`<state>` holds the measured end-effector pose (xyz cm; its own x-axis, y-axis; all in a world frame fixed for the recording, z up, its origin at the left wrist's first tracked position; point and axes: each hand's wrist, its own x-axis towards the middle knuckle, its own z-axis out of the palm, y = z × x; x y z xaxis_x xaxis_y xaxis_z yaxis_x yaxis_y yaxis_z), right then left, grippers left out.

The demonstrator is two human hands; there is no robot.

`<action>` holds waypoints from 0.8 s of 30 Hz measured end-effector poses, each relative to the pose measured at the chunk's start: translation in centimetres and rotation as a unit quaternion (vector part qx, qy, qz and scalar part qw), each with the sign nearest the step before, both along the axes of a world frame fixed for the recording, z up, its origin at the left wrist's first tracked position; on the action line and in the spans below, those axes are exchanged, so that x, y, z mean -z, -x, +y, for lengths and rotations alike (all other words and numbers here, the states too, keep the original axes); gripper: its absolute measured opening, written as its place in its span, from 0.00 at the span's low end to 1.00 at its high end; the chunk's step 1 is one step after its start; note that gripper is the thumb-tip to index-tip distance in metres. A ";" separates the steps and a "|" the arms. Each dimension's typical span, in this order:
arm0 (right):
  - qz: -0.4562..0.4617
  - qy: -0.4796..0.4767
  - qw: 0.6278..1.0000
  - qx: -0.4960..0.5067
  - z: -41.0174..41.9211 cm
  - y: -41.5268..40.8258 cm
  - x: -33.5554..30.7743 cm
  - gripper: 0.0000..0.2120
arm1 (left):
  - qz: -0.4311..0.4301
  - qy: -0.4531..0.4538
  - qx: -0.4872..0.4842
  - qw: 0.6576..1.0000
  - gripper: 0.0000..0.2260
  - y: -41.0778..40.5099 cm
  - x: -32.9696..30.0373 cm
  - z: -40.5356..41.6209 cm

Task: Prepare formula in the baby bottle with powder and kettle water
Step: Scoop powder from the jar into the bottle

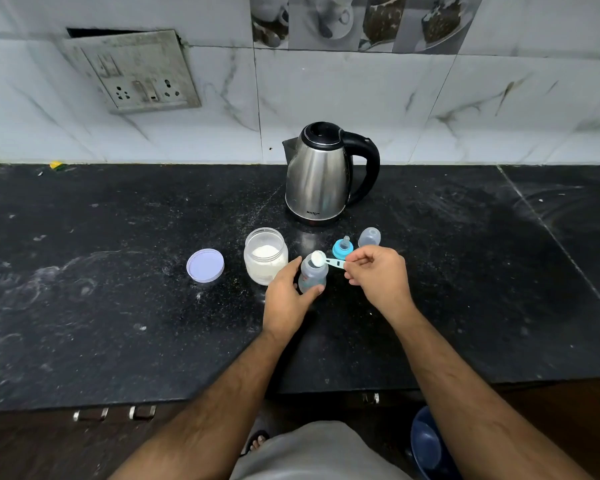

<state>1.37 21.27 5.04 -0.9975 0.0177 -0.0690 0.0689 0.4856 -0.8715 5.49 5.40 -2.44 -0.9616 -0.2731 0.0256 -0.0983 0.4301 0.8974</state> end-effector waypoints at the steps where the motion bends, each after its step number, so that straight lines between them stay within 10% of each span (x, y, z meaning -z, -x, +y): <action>1: 0.021 -0.024 0.999 -0.005 -0.1 -0.1 0.1 0.10 | -0.005 0.001 0.002 1.000 0.31 0.3 0.2 0.0; 9: 0.182 -0.184 0.963 -0.076 -0.4 -1.1 0.1 0.06 | -0.006 -0.008 0.005 1.000 0.27 1.5 0.9 0.0; 24: 0.202 -0.225 0.948 -0.098 -1.0 -1.8 0.7 0.03 | 0.009 -0.044 0.001 0.999 0.23 1.6 0.9 -0.1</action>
<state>3.18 20.31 4.33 -0.9280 -0.2329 0.2907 -0.3562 0.7831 -0.5097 3.84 5.31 -3.32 -0.9618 -0.2733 0.0181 -0.0816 0.3491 0.9335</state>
